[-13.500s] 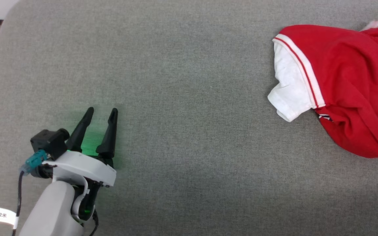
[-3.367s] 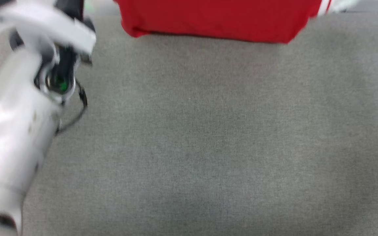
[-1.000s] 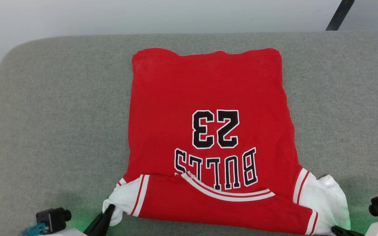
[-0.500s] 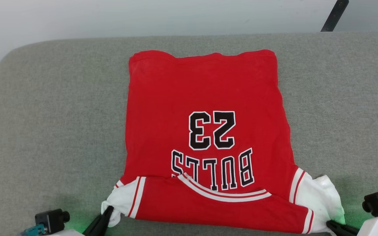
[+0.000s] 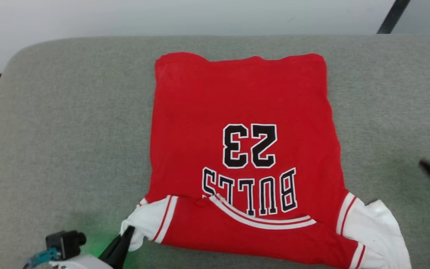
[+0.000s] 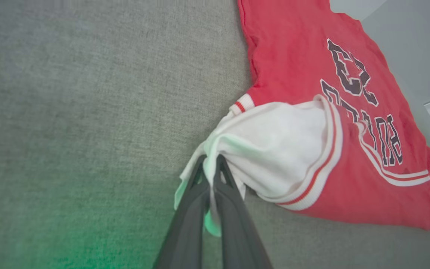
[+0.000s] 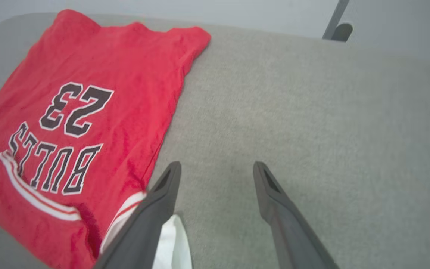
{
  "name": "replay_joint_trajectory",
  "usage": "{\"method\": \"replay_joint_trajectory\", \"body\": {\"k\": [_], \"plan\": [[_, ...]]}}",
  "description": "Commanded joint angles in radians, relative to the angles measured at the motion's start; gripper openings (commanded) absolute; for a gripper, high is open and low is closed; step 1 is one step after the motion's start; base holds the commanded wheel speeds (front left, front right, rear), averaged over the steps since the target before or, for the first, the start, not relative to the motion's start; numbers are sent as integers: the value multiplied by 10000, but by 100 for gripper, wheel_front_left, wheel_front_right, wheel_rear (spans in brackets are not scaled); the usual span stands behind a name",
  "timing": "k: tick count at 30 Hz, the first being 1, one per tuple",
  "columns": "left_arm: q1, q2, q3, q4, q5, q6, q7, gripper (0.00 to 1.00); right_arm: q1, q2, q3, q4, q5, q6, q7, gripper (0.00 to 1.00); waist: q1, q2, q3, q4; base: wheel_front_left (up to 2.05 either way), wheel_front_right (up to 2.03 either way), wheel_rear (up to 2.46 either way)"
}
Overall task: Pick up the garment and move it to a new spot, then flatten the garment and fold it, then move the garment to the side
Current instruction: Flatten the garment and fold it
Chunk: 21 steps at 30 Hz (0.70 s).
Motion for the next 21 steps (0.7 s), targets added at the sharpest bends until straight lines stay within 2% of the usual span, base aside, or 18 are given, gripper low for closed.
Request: {"method": "replay_joint_trajectory", "body": {"k": [1, 6, 11, 15, 21], "plan": [[-182, -8, -23, -197, 86, 87, 36, 0, -548, 40, -83, 101, -385, -12, 122, 100, 0, 0, 194, 254, 0, 0, 0], [-481, 70, -95, -938, 311, 275, 209, 0, -2864, 832, 379, 1317, -1064, -12, 406, 100, 0, 0, 687, 709, 0, 0, 0], [-833, -15, -150, -1398, 434, 316, 310, 0, -5400, 1465, 1127, 3507, -1854, -11, 391, 100, 0, 0, 1281, 1207, 0, 0, 0], [-1070, -131, -331, -1606, 593, 299, 399, 0, -7071, 1675, 1741, 5408, -2458, -11, 407, 100, 0, 0, 1600, 1637, 0, 0, 0], [-1400, -380, -539, -1662, 758, 186, 456, 0, -8743, 1805, 2143, 7895, -3090, -12, 526, 100, 0, 0, 2019, 2289, 0, 0, 0]]}}
